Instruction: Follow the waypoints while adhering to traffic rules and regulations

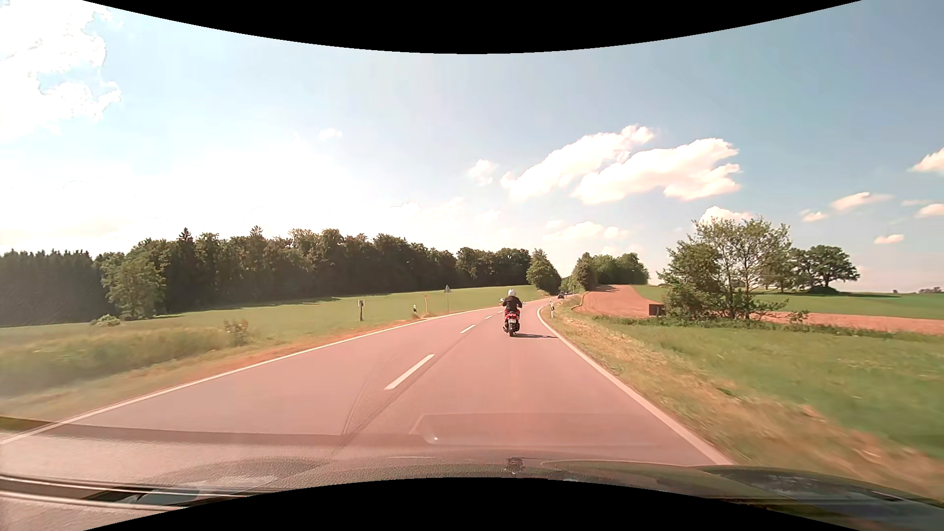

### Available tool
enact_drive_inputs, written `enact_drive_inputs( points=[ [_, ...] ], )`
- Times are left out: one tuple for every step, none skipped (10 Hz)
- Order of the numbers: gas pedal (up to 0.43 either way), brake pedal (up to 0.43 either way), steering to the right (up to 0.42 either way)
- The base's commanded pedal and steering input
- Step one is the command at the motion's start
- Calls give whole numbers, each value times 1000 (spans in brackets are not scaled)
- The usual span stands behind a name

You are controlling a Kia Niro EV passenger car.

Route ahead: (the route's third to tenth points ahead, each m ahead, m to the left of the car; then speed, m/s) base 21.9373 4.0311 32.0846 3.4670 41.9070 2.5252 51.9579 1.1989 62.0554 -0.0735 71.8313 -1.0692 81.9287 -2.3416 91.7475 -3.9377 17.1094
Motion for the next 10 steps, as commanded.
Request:
enact_drive_inputs(
  points=[
    [311, 6, 9],
    [311, 6, 10],
    [311, 6, 11],
    [311, 6, 11],
    [311, 12, 11],
    [319, 6, 12],
    [319, 6, 12],
    [319, 6, 12],
    [319, 6, 13],
    [319, 6, 13]
  ],
)
